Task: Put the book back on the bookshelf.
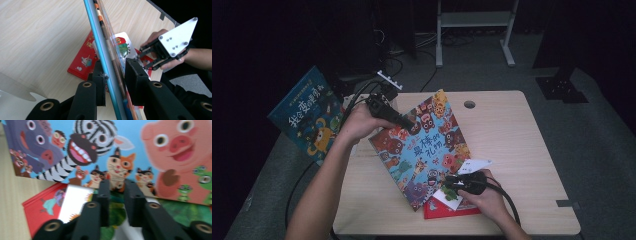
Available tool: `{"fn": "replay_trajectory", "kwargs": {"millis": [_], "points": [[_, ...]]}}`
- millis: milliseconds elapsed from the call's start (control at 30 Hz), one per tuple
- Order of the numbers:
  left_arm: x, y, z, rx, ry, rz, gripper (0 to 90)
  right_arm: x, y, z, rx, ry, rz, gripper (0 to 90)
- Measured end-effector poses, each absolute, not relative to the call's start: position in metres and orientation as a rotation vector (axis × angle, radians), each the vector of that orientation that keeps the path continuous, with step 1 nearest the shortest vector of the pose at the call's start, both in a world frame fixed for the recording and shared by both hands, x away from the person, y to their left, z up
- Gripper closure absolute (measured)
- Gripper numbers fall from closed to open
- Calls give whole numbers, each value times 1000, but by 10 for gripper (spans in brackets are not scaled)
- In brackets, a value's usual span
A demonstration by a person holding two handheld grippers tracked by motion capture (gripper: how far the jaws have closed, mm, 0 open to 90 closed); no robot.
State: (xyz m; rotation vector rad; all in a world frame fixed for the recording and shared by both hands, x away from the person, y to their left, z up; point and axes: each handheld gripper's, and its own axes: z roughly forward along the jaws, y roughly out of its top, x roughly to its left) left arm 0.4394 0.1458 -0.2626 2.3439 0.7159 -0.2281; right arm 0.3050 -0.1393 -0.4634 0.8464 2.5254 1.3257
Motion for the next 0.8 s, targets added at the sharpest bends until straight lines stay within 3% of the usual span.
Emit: {"fn": "replay_trajectory", "kwargs": {"millis": [333, 800], "points": [[437, 148, -252, 2366, 721, -215, 735, 332, -197, -452, 1016, 2239, 1251, 477], [434, 138, -233, 2431, 728, -196, 777, 384, -280, -478, 1409, 2011, 990, 327]]}}
